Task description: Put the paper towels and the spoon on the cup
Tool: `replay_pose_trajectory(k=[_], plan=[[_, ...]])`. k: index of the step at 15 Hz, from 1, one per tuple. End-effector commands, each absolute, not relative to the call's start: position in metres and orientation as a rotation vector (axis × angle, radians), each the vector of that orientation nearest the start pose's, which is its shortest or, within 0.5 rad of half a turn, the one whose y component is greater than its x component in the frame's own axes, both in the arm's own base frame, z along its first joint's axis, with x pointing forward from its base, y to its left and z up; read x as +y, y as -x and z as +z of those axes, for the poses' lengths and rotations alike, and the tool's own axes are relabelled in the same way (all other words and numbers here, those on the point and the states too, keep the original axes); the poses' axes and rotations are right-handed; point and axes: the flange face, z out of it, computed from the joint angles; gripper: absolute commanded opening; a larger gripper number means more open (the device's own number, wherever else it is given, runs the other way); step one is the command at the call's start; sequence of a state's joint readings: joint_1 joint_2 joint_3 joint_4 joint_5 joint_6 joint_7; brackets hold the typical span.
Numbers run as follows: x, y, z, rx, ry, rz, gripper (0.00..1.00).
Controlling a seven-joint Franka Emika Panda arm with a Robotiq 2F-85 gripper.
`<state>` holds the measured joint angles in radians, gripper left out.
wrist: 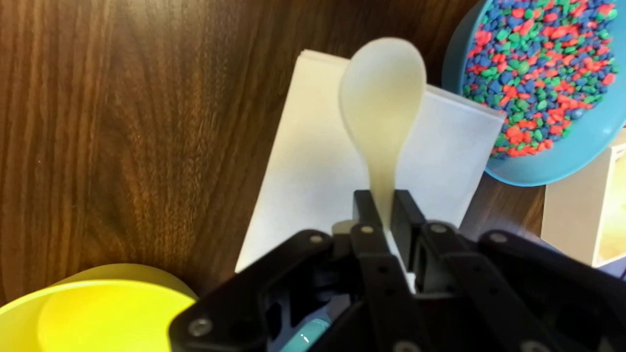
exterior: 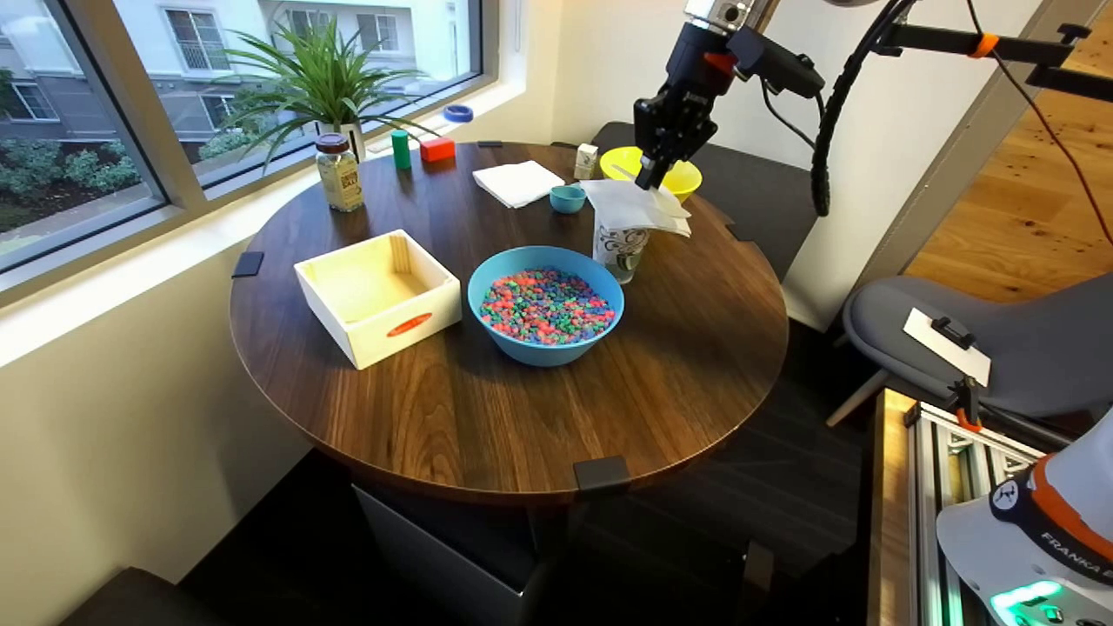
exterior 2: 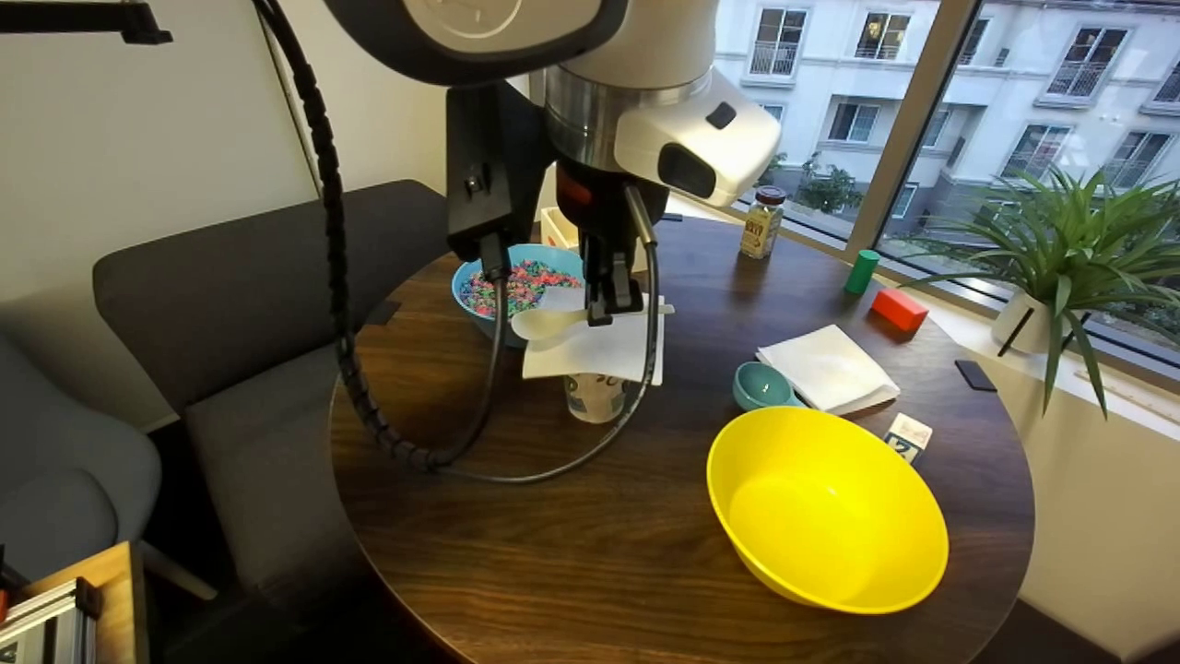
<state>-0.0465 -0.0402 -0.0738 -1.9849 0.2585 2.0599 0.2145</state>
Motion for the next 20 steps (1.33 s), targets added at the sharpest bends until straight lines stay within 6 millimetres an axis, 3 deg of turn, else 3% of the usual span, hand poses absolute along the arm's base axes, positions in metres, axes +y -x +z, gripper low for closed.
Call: replay_pose_trajectory(k=[1, 13, 14, 15, 20], plan=[[-0.052, -0.564, 0.494, 0.649, 2.828, -0.141, 0.04], [-0.039, -0.582, 0.488, 0.607, 2.834, -0.116, 0.05], [-0.040, -0.583, 0.488, 0.603, 2.829, -0.122, 0.39], [-0.040, -0.583, 0.488, 0.607, 2.839, -0.122, 0.39], [-0.041, -0.581, 0.495, 0.604, 2.841, -0.131, 0.76]])
